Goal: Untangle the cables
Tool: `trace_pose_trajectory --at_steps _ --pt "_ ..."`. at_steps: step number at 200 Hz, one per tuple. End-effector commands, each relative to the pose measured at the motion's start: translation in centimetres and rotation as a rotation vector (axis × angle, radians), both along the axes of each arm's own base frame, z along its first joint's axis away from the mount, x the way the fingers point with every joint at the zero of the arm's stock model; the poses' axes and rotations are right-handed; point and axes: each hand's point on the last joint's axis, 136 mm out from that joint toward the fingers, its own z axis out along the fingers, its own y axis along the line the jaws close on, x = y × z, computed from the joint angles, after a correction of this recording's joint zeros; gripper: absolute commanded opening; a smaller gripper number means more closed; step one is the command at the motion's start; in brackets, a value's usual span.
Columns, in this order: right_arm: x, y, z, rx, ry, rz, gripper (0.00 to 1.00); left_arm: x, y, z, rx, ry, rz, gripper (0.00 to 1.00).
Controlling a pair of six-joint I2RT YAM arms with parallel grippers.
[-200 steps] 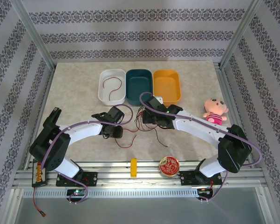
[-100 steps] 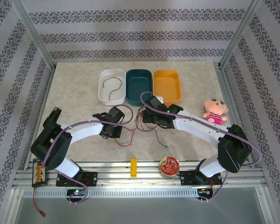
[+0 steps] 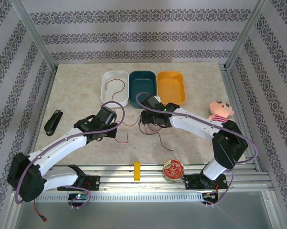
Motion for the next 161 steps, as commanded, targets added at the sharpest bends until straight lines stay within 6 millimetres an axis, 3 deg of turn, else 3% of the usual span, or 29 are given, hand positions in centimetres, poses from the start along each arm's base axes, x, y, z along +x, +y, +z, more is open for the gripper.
trace_pose_trajectory --at_steps 1,49,68,122,161 --pt "1.7 0.5 0.2 -0.033 -0.029 0.016 0.8 -0.9 1.4 1.8 0.052 -0.02 0.0 0.0" --pt "2.5 0.5 -2.5 -0.065 0.03 0.003 0.75 -2.1 4.3 5.3 0.095 -0.102 0.068 0.0" --pt "2.4 0.3 -3.5 -0.054 0.058 -0.009 0.67 -2.2 5.1 6.7 0.098 -0.139 0.087 0.0" --pt "1.5 -0.5 -6.0 -0.073 0.114 -0.028 0.59 -1.6 5.6 9.4 0.127 -0.198 0.084 0.0" --pt "1.0 -2.0 -7.0 -0.093 0.134 -0.059 0.55 -1.0 7.3 11.2 0.228 -0.233 0.115 0.0"
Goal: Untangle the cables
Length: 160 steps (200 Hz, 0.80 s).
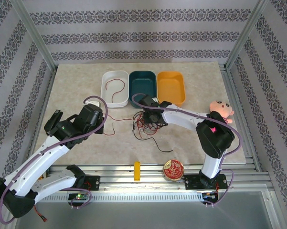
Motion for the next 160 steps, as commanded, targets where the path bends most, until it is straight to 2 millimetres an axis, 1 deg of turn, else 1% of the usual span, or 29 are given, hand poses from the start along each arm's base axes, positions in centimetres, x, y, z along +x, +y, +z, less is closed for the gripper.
trace_pose_trajectory --at_steps 1,19,49,80,129,160 --pt "-0.4 -1.4 -1.5 -0.024 0.036 -0.042 0.55 0.0 2.2 1.6 0.121 -0.021 0.028 0.0" --pt "-0.4 -2.0 -1.3 -0.027 0.032 -0.052 0.55 0.3 2.9 3.2 0.146 -0.052 0.043 0.0" --pt "-0.4 -2.8 -1.2 -0.033 0.029 -0.068 0.55 0.7 3.5 6.0 0.164 -0.114 0.042 0.0" --pt "-0.4 -3.4 -1.2 -0.039 0.028 -0.082 0.55 0.5 4.4 8.0 0.195 -0.15 0.056 0.0" --pt "-0.6 -3.7 -1.1 -0.035 0.031 -0.088 0.55 0.5 5.6 11.5 0.24 -0.239 0.075 0.0" --pt "-0.6 -3.4 -0.4 -0.007 0.017 -0.087 0.55 1.5 5.4 13.4 0.219 -0.337 0.091 0.0"
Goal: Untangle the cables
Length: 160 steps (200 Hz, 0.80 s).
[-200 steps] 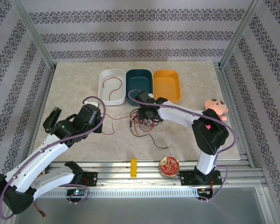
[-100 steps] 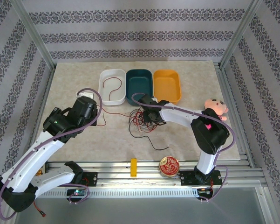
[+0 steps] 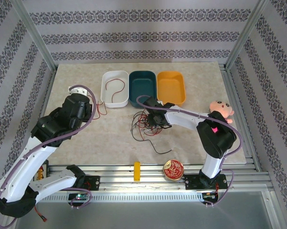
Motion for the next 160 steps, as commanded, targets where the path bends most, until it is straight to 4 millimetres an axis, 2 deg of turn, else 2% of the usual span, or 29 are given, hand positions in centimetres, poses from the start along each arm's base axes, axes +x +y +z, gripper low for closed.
trace_pose_trajectory --at_steps 1,40,72,126,160 --pt "0.0 -0.8 1.0 0.015 -0.018 -0.03 0.55 0.5 1.0 2.4 0.027 -0.097 0.031 0.0" --pt "0.0 0.0 1.7 0.06 -0.024 -0.018 0.55 3.1 -0.5 4.3 -0.008 -0.231 0.011 0.0" --pt "-0.1 0.3 2.5 0.081 -0.039 -0.009 0.56 5.9 -1.2 5.1 0.023 -0.261 0.02 0.0" --pt "-0.4 0.5 3.7 0.117 -0.067 -0.002 0.58 11.3 -1.4 4.5 0.033 -0.252 0.032 0.0" --pt "-0.4 0.6 3.8 0.125 -0.066 -0.004 0.59 15.1 -0.2 2.5 -0.026 -0.217 0.058 0.0"
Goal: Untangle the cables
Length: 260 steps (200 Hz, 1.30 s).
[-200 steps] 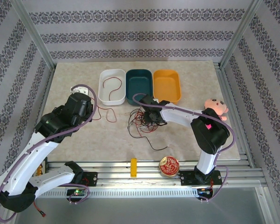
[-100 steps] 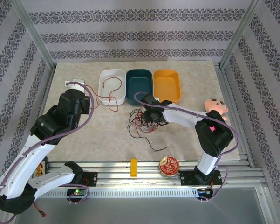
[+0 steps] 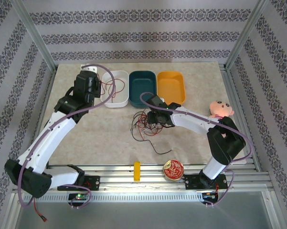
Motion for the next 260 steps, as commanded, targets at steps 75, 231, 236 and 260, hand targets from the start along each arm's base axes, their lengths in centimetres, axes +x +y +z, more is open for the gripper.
trace_pose_trajectory --at_steps 75,231,236,260 --pt "-0.2 0.2 0.4 0.034 -0.002 -0.022 0.59 7.4 0.1 -2.9 -0.024 0.058 -0.01 0.0" --pt "-0.5 0.7 -0.3 0.038 0.024 -0.022 0.58 13.5 -1.9 -15.7 -0.117 0.334 0.081 0.0" --pt "-0.5 0.7 -0.3 0.039 0.024 -0.022 0.58 13.6 -2.0 -16.1 -0.124 0.339 0.088 0.0" --pt "-0.6 0.9 -0.4 0.038 0.027 -0.019 0.58 13.5 -2.2 -17.8 -0.157 0.353 0.099 0.0"
